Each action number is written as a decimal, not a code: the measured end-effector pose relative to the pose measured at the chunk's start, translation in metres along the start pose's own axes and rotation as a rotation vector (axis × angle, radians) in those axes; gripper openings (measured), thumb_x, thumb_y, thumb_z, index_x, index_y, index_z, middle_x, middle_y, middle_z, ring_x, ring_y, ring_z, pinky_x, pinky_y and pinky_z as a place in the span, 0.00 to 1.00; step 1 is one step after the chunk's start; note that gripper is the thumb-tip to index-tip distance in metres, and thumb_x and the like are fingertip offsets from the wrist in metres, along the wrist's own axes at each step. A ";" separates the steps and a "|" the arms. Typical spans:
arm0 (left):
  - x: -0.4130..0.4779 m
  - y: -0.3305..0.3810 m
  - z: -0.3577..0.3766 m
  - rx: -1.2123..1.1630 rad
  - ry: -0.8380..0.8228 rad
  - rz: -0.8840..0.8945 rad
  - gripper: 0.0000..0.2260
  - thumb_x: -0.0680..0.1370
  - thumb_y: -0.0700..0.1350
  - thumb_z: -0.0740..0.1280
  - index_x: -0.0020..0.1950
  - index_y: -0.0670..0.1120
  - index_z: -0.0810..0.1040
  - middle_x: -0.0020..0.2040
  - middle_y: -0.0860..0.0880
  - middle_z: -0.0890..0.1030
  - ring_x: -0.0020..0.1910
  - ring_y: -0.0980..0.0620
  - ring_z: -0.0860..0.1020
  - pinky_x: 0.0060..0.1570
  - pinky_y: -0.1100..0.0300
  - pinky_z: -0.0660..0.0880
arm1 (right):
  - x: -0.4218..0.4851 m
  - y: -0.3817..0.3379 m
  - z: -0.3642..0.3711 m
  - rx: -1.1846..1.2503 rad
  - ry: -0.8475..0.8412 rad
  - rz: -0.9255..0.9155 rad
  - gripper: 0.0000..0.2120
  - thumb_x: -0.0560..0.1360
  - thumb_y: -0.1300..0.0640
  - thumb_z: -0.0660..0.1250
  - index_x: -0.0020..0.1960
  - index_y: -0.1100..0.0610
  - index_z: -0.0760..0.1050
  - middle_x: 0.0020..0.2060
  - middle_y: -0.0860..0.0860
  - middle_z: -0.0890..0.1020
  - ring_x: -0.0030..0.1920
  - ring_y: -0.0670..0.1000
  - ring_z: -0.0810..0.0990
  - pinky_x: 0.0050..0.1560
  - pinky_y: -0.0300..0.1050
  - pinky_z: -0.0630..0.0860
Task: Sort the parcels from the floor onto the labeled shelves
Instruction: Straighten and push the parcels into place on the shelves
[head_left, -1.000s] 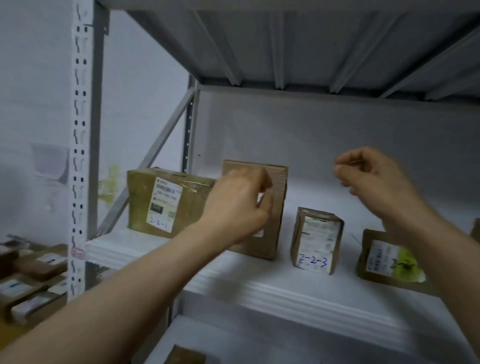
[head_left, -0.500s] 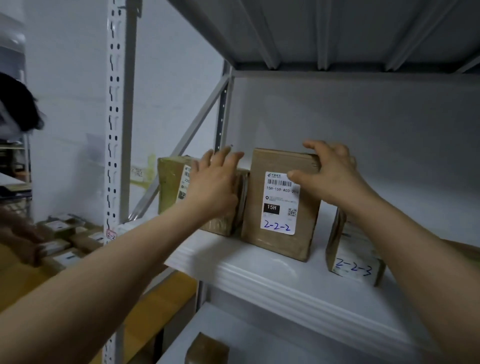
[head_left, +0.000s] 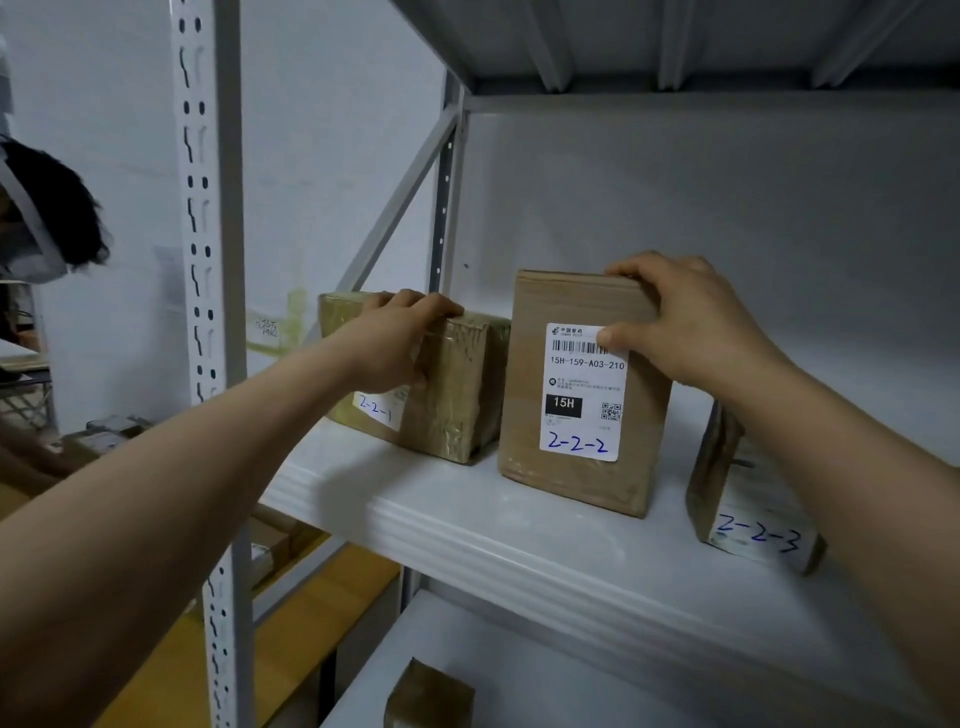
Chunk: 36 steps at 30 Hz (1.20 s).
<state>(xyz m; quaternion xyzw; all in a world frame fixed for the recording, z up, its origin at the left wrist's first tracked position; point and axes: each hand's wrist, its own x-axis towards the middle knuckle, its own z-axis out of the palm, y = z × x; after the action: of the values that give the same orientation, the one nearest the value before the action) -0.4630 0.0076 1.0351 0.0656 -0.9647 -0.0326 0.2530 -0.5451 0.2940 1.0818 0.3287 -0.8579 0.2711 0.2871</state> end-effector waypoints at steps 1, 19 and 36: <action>0.000 -0.001 0.000 0.002 -0.003 0.011 0.41 0.69 0.44 0.77 0.75 0.60 0.59 0.74 0.48 0.66 0.73 0.39 0.60 0.71 0.41 0.62 | 0.001 -0.004 0.003 -0.003 0.012 -0.003 0.28 0.69 0.49 0.78 0.65 0.40 0.72 0.60 0.51 0.71 0.65 0.57 0.70 0.58 0.48 0.69; -0.015 0.057 -0.018 -0.035 0.215 0.195 0.43 0.72 0.53 0.73 0.79 0.56 0.49 0.80 0.45 0.50 0.78 0.38 0.46 0.72 0.34 0.53 | -0.013 -0.029 -0.008 0.119 0.084 0.088 0.33 0.73 0.46 0.75 0.73 0.39 0.65 0.69 0.48 0.65 0.61 0.43 0.68 0.59 0.36 0.65; -0.003 0.255 0.046 0.200 0.267 0.606 0.24 0.77 0.46 0.65 0.72 0.47 0.68 0.67 0.48 0.76 0.76 0.44 0.58 0.67 0.45 0.50 | -0.116 0.088 -0.062 -0.029 -0.168 0.456 0.32 0.72 0.58 0.74 0.72 0.44 0.69 0.57 0.46 0.79 0.57 0.49 0.78 0.55 0.43 0.73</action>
<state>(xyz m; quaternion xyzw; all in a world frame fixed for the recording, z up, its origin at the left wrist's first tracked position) -0.5113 0.2620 1.0181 -0.1956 -0.8971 0.1476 0.3676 -0.5169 0.4383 1.0226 0.1439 -0.9346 0.2881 0.1508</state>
